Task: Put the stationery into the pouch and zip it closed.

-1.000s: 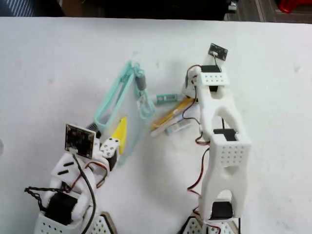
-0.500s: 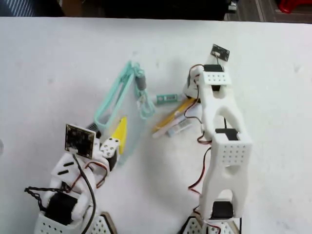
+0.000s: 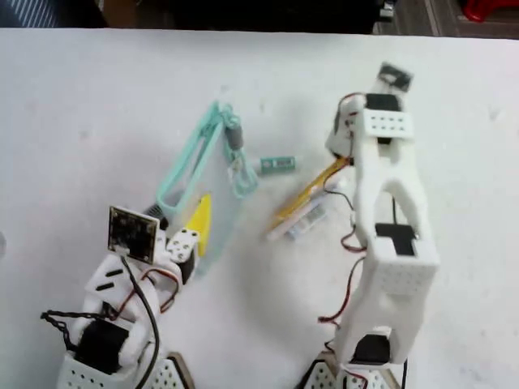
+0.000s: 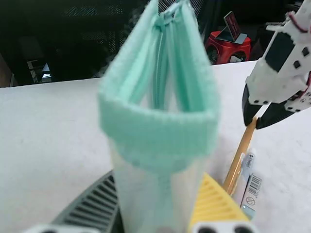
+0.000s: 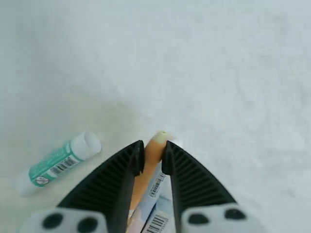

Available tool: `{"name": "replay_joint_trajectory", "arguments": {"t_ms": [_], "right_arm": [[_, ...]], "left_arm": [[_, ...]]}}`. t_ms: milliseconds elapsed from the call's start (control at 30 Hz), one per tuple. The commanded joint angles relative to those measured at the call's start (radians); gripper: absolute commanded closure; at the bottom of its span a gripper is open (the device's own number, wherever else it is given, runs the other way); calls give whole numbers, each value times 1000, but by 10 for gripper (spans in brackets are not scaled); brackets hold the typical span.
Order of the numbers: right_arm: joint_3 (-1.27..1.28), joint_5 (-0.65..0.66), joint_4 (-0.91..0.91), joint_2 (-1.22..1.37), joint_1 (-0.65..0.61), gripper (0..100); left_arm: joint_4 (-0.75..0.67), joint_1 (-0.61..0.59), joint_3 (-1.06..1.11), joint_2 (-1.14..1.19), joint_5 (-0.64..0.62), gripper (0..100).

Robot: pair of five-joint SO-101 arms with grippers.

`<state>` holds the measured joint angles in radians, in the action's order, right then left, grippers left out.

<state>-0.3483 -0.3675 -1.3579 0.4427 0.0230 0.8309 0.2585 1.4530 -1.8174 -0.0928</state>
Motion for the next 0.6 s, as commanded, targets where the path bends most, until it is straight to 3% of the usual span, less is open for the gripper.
{"name": "replay_joint_trajectory", "arguments": {"t_ms": [0, 333, 567], "right_arm": [[-25, 60, -35, -202, 31, 981], [-25, 161, -28, -765, -33, 981], [-23, 287, 117, -1119, -343, 981]], "left_arm": [[-25, 2, -12, -13, 2, 880], [-26, 10, -12, -13, -3, 879], [-23, 53, -11, -13, 0, 874]]}}
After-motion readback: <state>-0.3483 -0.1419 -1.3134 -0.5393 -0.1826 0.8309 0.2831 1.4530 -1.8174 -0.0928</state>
